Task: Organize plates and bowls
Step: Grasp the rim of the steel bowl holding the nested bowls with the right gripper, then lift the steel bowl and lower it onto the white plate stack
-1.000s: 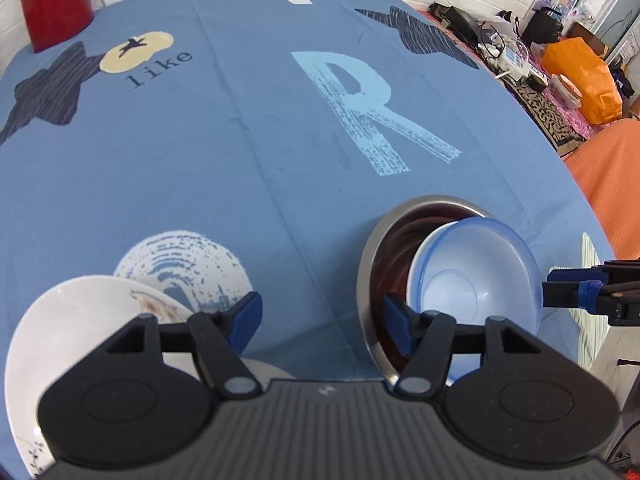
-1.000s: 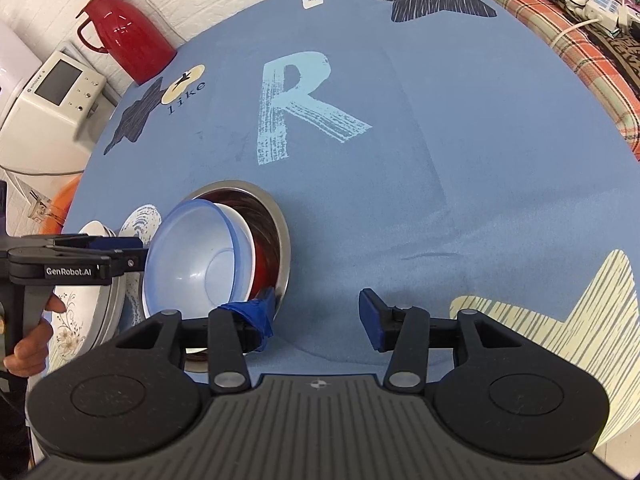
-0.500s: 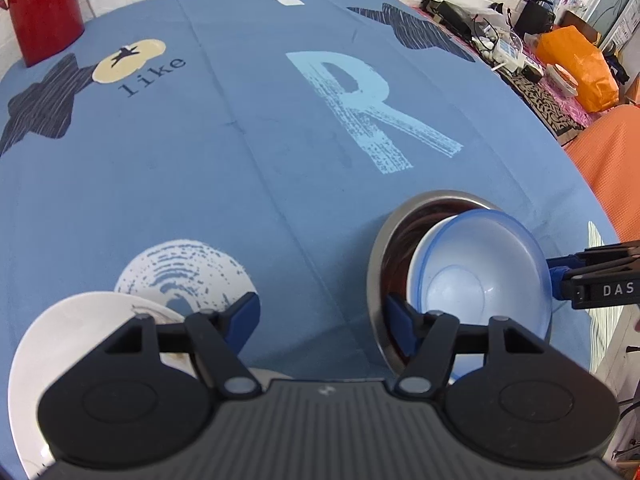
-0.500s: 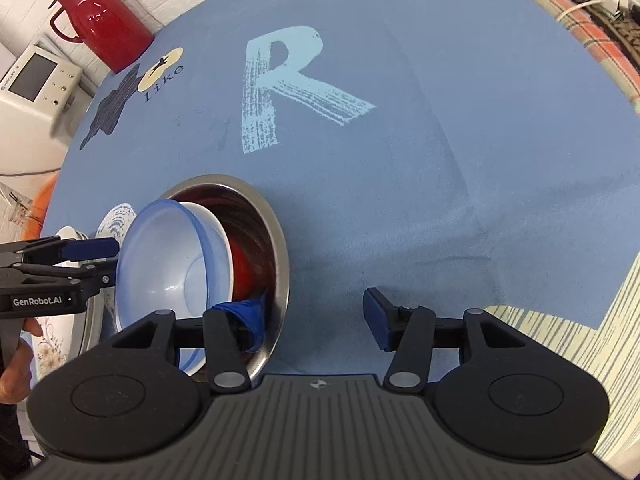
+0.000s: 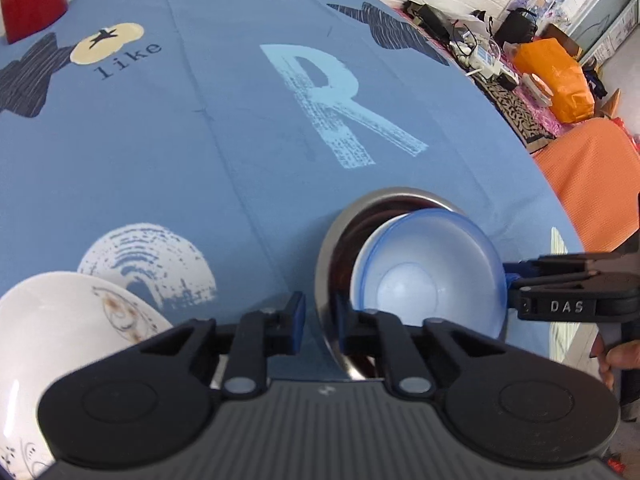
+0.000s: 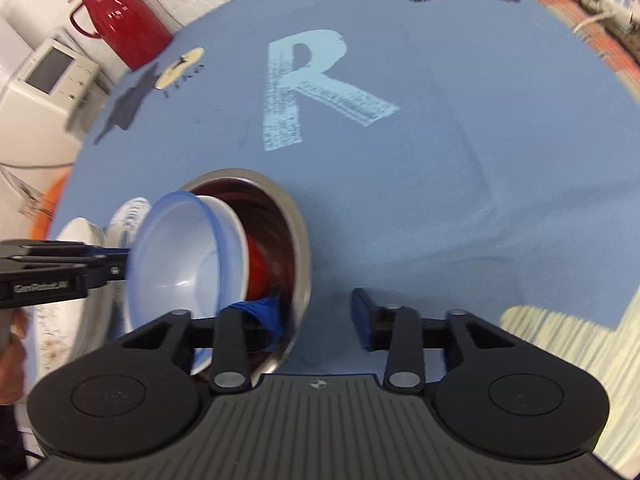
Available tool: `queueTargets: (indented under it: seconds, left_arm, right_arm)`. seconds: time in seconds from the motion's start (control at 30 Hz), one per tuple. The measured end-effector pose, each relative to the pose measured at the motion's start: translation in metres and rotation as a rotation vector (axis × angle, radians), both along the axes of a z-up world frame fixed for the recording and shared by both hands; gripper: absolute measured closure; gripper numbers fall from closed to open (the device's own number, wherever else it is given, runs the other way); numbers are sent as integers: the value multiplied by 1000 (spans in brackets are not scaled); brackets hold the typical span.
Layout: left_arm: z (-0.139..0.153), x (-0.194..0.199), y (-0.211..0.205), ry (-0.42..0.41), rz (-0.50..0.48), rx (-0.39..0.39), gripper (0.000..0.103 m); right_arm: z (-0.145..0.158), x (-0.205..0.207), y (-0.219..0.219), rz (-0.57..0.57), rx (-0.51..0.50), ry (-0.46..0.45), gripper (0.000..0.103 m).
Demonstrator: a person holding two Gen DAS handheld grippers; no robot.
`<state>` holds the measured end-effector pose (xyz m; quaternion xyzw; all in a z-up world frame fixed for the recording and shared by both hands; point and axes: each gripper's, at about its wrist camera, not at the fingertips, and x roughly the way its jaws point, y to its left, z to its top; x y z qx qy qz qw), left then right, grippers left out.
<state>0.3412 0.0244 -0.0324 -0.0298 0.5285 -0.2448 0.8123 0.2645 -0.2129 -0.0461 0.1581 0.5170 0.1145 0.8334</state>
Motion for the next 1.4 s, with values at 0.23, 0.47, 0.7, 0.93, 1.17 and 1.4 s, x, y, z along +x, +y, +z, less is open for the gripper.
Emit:
queueTargets:
  seconds: [0.23, 0.47, 0.7, 0.93, 1.17, 1.4]
  left_arm:
    - [-3, 3, 4, 72, 111, -86, 103]
    - [-2, 7, 0, 116, 128, -95, 103]
    - [5, 16, 4, 139, 149, -101, 103]
    - [32, 15, 25, 92, 191, -102, 103]
    - [65, -1, 83, 44, 288, -110, 103]
    - [76, -40, 158, 11, 424, -88, 103]
  right_arm:
    - [-4, 3, -5, -94, 136, 86, 94]
    - [-8, 7, -14, -186, 208, 147, 96]
    - [3, 16, -9, -173, 195, 149, 97]
    - [31, 33, 17, -114, 167, 110, 97]
    - [65, 45, 77, -8, 130, 74, 97]
    - [78, 48, 161, 157, 45, 55, 96]
